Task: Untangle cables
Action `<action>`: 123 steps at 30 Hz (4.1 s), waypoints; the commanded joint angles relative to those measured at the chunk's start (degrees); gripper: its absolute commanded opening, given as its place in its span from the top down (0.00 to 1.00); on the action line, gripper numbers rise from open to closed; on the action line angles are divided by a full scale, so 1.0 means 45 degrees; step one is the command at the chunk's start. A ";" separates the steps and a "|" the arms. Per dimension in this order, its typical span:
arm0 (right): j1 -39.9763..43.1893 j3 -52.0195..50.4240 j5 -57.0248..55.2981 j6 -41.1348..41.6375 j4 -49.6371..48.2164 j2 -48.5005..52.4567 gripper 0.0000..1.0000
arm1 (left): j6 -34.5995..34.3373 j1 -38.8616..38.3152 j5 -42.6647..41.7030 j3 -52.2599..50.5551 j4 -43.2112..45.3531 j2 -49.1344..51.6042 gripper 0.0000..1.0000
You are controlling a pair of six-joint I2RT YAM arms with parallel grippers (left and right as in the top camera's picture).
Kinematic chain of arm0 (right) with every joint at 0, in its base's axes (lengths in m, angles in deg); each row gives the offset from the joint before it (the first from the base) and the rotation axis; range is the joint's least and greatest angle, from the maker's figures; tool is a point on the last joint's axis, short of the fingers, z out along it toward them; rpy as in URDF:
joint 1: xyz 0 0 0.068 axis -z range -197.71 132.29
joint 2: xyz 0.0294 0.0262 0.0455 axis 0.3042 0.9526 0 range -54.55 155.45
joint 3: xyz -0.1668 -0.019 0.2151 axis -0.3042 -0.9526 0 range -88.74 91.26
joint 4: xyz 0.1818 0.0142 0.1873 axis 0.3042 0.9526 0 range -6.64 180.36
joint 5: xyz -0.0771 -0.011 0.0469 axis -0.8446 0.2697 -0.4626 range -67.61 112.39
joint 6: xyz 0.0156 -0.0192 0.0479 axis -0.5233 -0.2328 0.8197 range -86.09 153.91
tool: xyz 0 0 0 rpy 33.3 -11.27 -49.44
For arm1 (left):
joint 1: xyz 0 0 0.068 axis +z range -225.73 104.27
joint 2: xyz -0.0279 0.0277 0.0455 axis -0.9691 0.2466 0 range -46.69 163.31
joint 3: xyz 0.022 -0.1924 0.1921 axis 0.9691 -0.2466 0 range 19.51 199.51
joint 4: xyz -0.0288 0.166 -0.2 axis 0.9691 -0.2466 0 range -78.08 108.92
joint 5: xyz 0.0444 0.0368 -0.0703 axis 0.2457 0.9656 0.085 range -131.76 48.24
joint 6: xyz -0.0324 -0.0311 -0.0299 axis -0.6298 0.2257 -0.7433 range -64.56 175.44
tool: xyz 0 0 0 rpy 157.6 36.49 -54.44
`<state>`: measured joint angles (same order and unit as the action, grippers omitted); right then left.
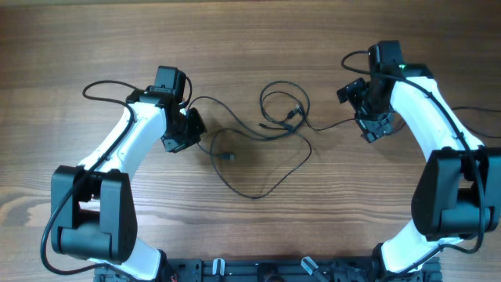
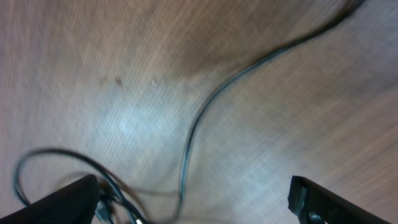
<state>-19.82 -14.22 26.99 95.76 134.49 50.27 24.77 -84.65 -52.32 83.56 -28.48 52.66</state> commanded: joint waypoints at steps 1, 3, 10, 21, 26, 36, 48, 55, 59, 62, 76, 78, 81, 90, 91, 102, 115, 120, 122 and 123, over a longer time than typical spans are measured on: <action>-0.0068 -0.0918 -0.0325 0.0971 -0.0899 0.0311 0.04 | 0.0097 0.0034 -0.0112 -0.0019 -0.0005 0.0121 0.96; -0.0107 -0.1389 -0.0141 0.0976 -0.1637 0.0340 0.06 | 0.0097 0.0034 -0.0112 -0.0019 -0.0010 0.0121 0.96; -0.0636 -0.2909 -0.0063 0.1083 -0.3944 0.0355 0.24 | 0.0097 0.0034 -0.0112 -0.0019 -0.0010 0.0121 0.96; -0.0704 -0.3191 0.0733 -0.0767 -0.3808 0.0287 0.96 | 0.0097 0.0034 -0.0112 -0.0019 -0.0015 0.0121 0.96; -0.0418 -0.2166 0.1137 -0.5110 -0.2433 -0.0627 0.96 | 0.0097 0.0034 -0.0112 -0.0019 -0.0024 0.0121 0.96; 0.3925 0.1972 0.0306 -0.6737 -0.0505 -0.4216 0.96 | 0.0097 0.0034 -0.0112 -0.0019 -0.0345 0.0121 0.96; 0.8534 0.1831 -0.1996 -0.6552 0.1889 -0.3405 0.13 | 0.0092 0.0034 -0.0117 -0.0019 -0.0335 0.0121 0.96; 0.8432 0.1826 0.3978 -0.9962 0.2501 -0.2599 0.00 | 0.0107 0.0034 -0.0500 -0.0019 -0.0238 0.0121 0.96; 0.7159 0.1826 0.6581 -1.2769 0.3371 -0.2565 0.00 | 0.2069 -0.0223 -0.5523 -0.0019 0.1559 0.0121 0.96; 0.5722 0.1826 0.6528 -1.3085 0.3798 -0.2565 0.00 | 0.2880 -0.0704 -0.7266 -0.0019 0.2550 0.0117 0.96; -0.1904 -0.2283 0.5178 -0.9374 0.2696 -0.2545 0.00 | 0.3050 -0.1103 -0.2827 -0.0019 0.1622 0.0117 0.96; -0.2657 -0.3084 0.5178 -0.8461 0.1559 -0.2545 0.01 | 0.3050 -0.1103 -0.2827 -0.0019 0.1617 0.0117 0.96; -0.3512 -0.3978 0.5168 -0.7169 -0.0525 -0.2545 0.17 | 0.3050 -0.1103 -0.2827 -0.0019 0.1617 0.0117 0.96; -0.4051 -0.4658 0.2127 -0.3706 -0.2263 -0.2545 0.96 | 0.2769 0.0097 -0.2827 -0.0019 0.1632 0.0044 0.96; -0.4017 -0.4658 0.1710 -0.3793 -0.2259 -0.2555 0.96 | 0.2715 0.0661 -0.2832 -0.0019 0.1608 -0.0034 0.96; 0.1122 -0.0359 -0.5445 -0.6290 0.3196 -0.3555 0.96 | 0.0491 0.6130 -0.2827 -0.0019 0.0840 -0.0486 0.96; 0.5289 0.2341 0.3866 -1.1516 0.2822 -0.3594 0.96 | 0.0525 0.7650 -0.5183 -0.0019 0.0248 -0.0486 0.96; 0.3827 0.2341 0.1705 -1.1876 0.2448 -0.3594 0.96 | 0.2123 0.5489 -0.5304 -0.0019 0.0680 -0.0486 0.95; 0.3667 0.2341 0.0612 -1.1283 0.2395 -0.3594 0.96 | 0.2448 0.4813 -0.5056 -0.0019 0.0719 -0.0486 0.78; 0.3677 0.2341 -0.0073 -1.0992 0.2322 -0.3594 0.96 | 0.2443 0.4410 -0.4760 -0.0019 0.0714 -0.0486 0.67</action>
<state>-3.12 -4.52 35.36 44.92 145.53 34.68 31.41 -60.63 -74.27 83.41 -25.35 51.91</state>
